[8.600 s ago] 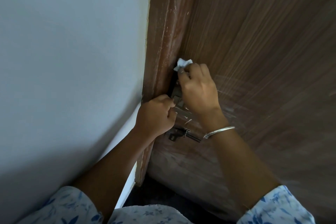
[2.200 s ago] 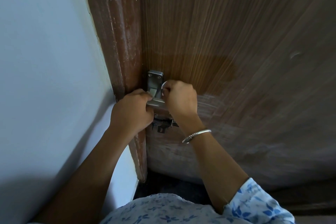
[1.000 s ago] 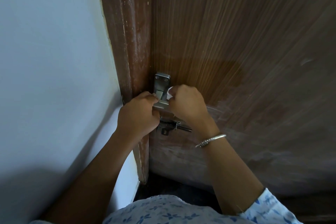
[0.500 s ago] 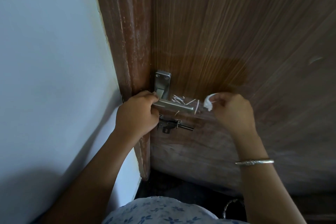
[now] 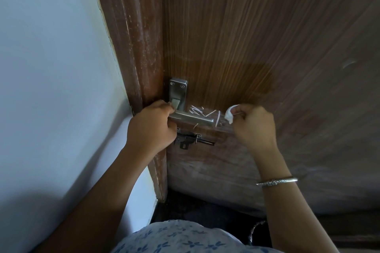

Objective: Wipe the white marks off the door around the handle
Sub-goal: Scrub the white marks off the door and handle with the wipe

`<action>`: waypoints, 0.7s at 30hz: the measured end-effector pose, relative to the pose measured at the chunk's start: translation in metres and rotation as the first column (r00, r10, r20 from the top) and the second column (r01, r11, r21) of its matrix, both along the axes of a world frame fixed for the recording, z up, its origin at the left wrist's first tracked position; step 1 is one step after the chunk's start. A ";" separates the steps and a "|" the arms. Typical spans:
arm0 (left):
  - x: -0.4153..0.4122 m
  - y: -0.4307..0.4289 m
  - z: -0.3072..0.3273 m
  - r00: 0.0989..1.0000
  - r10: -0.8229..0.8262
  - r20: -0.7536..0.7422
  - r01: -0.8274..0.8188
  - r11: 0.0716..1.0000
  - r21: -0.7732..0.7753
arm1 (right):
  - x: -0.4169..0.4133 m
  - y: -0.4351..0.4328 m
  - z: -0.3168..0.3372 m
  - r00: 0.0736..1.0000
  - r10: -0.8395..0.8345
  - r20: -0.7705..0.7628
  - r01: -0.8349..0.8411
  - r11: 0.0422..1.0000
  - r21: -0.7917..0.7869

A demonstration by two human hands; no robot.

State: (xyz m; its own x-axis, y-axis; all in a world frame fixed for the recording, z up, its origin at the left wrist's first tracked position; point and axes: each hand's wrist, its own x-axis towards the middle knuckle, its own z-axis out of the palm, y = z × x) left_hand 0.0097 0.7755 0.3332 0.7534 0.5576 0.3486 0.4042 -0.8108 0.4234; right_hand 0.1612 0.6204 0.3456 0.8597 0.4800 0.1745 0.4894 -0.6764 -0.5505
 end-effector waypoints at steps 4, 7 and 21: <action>-0.001 -0.001 0.000 1.000 -0.007 -0.016 0.007 1.000 0.006 | -0.011 0.024 -0.003 0.976 0.177 -0.127 -0.169 0.983 0.068; -0.001 -0.001 0.000 1.000 -0.010 -0.023 0.010 1.000 0.010 | -0.018 0.042 0.000 0.895 0.362 -0.262 -0.336 0.931 0.139; -0.005 0.003 -0.003 0.999 -0.004 -0.044 0.003 1.000 -0.011 | -0.022 0.041 -0.001 0.851 0.389 -0.353 -0.363 0.921 0.139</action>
State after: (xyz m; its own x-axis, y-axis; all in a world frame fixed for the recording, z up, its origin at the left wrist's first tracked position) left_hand 0.0050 0.7784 0.3307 0.7696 0.5585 0.3094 0.4198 -0.8077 0.4139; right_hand 0.1391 0.6612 0.3451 0.6236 0.7781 -0.0756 0.4528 -0.4384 -0.7764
